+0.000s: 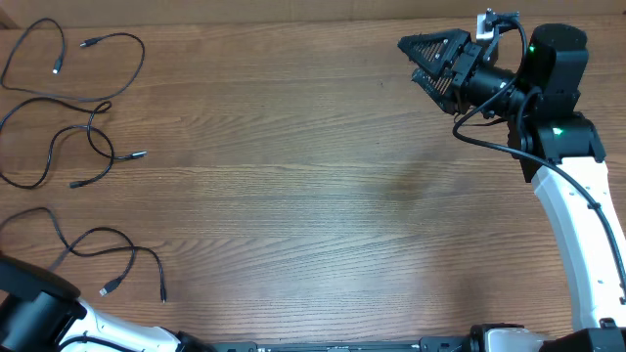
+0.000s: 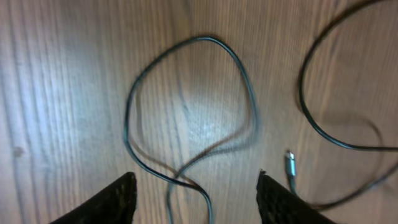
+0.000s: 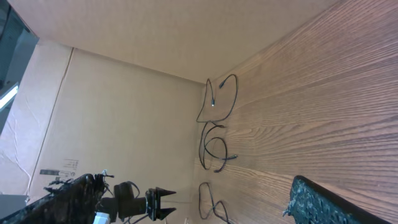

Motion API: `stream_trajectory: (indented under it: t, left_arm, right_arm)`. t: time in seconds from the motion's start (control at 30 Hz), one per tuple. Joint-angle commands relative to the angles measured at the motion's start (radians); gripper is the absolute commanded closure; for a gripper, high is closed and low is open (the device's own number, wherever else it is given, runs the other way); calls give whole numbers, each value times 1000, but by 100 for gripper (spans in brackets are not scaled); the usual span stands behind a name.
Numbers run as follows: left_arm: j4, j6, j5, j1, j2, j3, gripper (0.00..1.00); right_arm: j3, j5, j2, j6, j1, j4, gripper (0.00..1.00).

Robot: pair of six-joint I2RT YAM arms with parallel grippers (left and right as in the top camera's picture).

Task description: Untangle cables

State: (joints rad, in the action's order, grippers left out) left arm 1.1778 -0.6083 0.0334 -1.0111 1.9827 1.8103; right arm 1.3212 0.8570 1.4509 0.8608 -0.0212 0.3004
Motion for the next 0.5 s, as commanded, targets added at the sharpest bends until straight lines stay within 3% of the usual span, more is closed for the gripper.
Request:
stream_trajectory:
  t: [0.0,0.07,0.17,0.37,0.43,0.47]
  left_arm:
    - [10,127,211,-3,-8,-8,36]
    - [49,193,289,5,-8,-8,35]
    - [146,240,279,41,-8,-10,35]
    - [147,177,48,150,-8,-95,30]
    - [122,163,29,179,-8,-145,25]
    - [106,163,28,193,-8,-171,17]
  right_arm:
    - [14,1,-7,-26,2,-3,4]
    - [14,1,-7,-26,2,-3,4]
    - [14,-3,-6,-25,2,-3,4]
    - [14,-10,2,-25,2,-2,4]
    - [14,-9,2,-26,2,2,4]
    - [14,-7,2,-26,2,2,4]
